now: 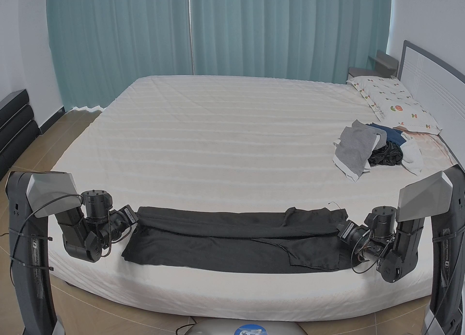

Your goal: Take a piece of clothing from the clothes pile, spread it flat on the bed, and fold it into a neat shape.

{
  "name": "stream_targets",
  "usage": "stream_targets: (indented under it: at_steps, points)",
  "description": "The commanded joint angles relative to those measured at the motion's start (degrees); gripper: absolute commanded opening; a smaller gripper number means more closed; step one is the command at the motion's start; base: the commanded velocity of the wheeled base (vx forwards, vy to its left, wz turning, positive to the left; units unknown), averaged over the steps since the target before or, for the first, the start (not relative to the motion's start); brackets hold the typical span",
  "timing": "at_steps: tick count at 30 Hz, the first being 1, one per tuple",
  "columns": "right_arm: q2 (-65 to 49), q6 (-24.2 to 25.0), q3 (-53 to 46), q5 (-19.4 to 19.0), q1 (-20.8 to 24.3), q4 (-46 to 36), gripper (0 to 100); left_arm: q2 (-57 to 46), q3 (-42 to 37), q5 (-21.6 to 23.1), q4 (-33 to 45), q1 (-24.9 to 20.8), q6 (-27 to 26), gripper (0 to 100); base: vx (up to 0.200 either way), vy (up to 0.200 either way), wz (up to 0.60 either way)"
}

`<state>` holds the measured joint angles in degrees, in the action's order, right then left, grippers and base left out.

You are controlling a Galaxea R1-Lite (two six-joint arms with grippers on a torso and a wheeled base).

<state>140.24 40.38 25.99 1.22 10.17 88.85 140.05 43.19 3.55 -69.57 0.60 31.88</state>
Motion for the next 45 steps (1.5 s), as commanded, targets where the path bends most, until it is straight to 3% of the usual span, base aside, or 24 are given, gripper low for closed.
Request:
stream_targets:
  at_steps: [1, 12, 13, 25, 31, 35, 36, 45]
  points:
    - [1.61, -0.82, -0.77, 0.01, 0.29, -0.08, 0, 1.19, -0.74, 0.06, 0.05, -0.16, -0.59, 0, 0.0, 0.0, 0.0]
    - [2.58, -2.05, -0.85, 0.45, 0.38, -0.16, 0, 1.55, -1.36, 0.06, 0.4, -0.16, -1.03, 0, 0.0, 0.0, 0.0]
    - [2.58, -2.05, -0.85, 0.45, 0.38, -0.16, 100, 1.55, -1.36, 0.06, 0.4, -0.16, -1.03, 100, 0.0, 0.0, 0.0]
    - [-6.12, -0.56, -2.17, -0.25, -2.34, 0.54, 100, -1.79, -0.65, 1.02, 0.4, 2.04, 0.82, 100, 0.0, 0.0, 0.0]
    - [-7.0, -0.47, -2.26, -2.89, -4.28, 0.45, 100, -4.25, -1.27, 8.14, 2.07, 1.78, 4.42, 100, 0.0, 0.0, 0.0]
    - [-6.21, -0.47, -2.08, -3.15, -4.28, 0.45, 100, -3.38, 0.23, 9.55, 4.8, 0.63, 0.9, 100, 0.0, 0.0, 0.0]
    - [-6.03, -0.47, -2.08, -3.33, -4.19, 0.45, 100, -1.97, 1.46, 9.46, 6.29, -0.07, -2.17, 100, 0.0, 0.0, 0.0]
    - [-4.89, -0.47, -1.73, -3.5, -4.19, 0.54, 100, -1.0, 1.63, 5.68, 8.75, -3.15, -8.59, 100, 0.0, 0.0, 0.0]
